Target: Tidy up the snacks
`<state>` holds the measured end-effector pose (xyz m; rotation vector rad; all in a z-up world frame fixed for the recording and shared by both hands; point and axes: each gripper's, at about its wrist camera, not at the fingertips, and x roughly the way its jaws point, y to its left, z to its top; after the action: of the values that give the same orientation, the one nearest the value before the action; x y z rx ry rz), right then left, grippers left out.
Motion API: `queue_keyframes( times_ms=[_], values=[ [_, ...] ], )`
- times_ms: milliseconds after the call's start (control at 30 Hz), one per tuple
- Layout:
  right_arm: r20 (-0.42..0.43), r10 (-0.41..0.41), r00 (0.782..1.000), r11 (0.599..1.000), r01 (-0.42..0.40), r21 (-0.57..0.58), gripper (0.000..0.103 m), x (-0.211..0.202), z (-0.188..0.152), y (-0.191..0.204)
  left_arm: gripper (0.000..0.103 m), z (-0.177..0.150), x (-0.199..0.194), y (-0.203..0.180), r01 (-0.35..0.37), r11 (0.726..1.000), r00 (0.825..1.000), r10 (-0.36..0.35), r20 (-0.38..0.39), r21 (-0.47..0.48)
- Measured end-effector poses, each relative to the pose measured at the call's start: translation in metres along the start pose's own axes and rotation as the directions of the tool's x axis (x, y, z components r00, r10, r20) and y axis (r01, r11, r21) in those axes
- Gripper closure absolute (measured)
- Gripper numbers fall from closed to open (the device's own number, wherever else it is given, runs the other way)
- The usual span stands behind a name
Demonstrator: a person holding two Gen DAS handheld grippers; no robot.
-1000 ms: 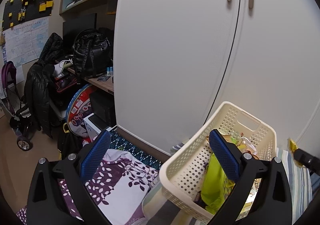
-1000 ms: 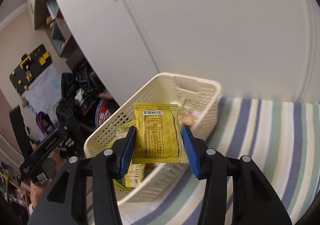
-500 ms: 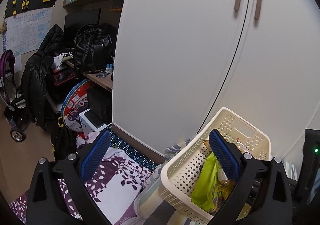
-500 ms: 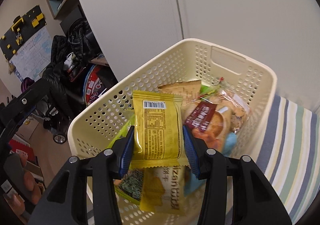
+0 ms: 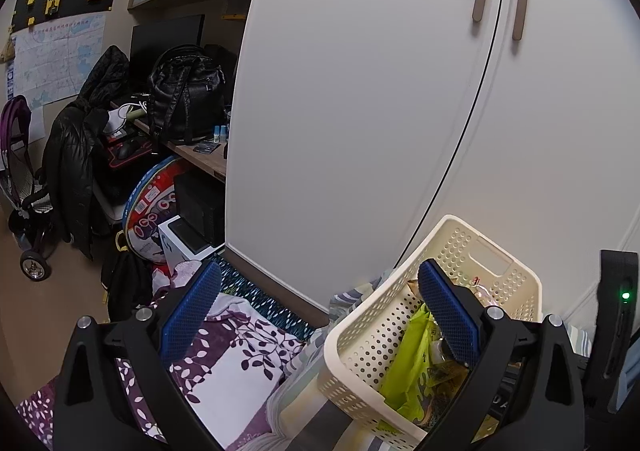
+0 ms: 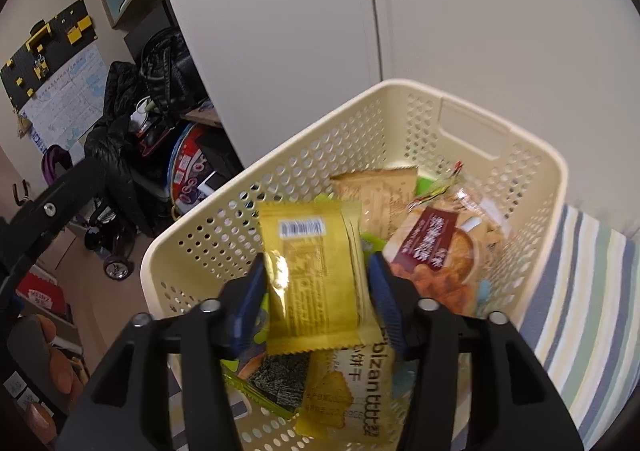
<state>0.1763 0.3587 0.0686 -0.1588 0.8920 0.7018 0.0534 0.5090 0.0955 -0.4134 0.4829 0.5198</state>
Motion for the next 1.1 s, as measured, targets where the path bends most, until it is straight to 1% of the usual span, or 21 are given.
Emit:
queue_keyframes(
  times_ms=[33,100,233,267,333,400,433,500,567,633,700,900,967,1033,1100],
  values=[
    [0.027,-0.027,0.999,1.0,0.027,-0.005,0.035,-0.006,0.001,-0.001,0.003,0.0,0.0,0.0,0.003,1.0,1.0,-0.003,-0.002,-0.001],
    [0.066,-0.077,0.995,0.997,0.078,-0.018,0.034,-0.016,0.004,-0.002,0.003,-0.001,-0.001,0.0,0.005,1.0,1.0,-0.005,-0.004,0.0],
    [0.081,-0.09,0.993,0.996,0.092,-0.021,0.034,-0.027,0.005,-0.004,0.003,-0.001,0.0,0.0,0.006,1.0,1.0,-0.006,-0.005,-0.004],
    [0.082,-0.108,0.991,0.993,0.111,-0.03,0.034,-0.028,0.004,-0.004,0.003,-0.001,-0.001,0.0,0.007,1.0,1.0,-0.007,-0.004,-0.007],
    [0.064,-0.172,0.983,0.983,0.176,-0.047,0.032,-0.025,0.002,-0.004,0.003,0.0,-0.001,0.0,0.008,1.0,1.0,-0.008,-0.002,-0.013],
    [0.031,-0.197,0.98,0.978,0.198,-0.059,0.031,-0.018,-0.001,-0.005,0.003,0.0,-0.001,0.0,0.009,1.0,1.0,-0.009,-0.001,-0.014],
    [0.011,-0.206,0.978,0.976,0.207,-0.067,0.028,-0.013,-0.003,-0.005,0.003,0.0,-0.002,0.001,0.009,1.0,1.0,-0.009,-0.001,-0.013],
    [0.014,-0.236,0.972,0.97,0.236,-0.066,0.026,-0.01,-0.003,-0.008,0.003,-0.001,-0.002,-0.001,0.008,1.0,1.0,-0.008,0.001,-0.008],
    [0.01,-0.247,0.969,0.967,0.247,-0.055,0.022,-0.007,-0.001,-0.013,0.003,-0.001,-0.001,-0.003,0.013,1.0,1.0,-0.013,-0.001,0.004],
    [-0.003,-0.238,0.971,0.971,0.238,-0.031,0.021,-0.004,0.003,-0.022,0.003,-0.002,-0.001,-0.006,0.015,1.0,1.0,-0.015,-0.004,0.013],
    [-0.01,-0.248,0.969,0.969,0.248,-0.016,0.021,-0.003,0.005,-0.026,0.003,-0.003,0.0,-0.007,0.014,1.0,1.0,-0.014,-0.008,0.017],
    [0.018,-0.28,0.96,0.958,0.281,-0.053,0.02,-0.013,-0.001,-0.015,0.003,-0.004,0.0,-0.007,0.013,1.0,1.0,-0.013,-0.005,0.022],
    [0.05,-0.299,0.953,0.951,0.302,-0.071,0.019,-0.023,-0.003,-0.009,0.003,-0.004,-0.002,-0.008,0.014,1.0,1.0,-0.014,-0.002,0.025],
    [0.087,-0.335,0.938,0.935,0.342,-0.089,0.01,-0.035,-0.005,-0.002,0.003,-0.003,-0.003,-0.009,0.011,0.999,1.0,-0.011,0.002,0.032],
    [0.129,-0.369,0.92,0.919,0.382,-0.097,0.005,-0.049,-0.007,0.004,0.003,-0.003,-0.005,-0.01,0.004,0.999,1.0,-0.004,0.009,0.041]
  ],
)
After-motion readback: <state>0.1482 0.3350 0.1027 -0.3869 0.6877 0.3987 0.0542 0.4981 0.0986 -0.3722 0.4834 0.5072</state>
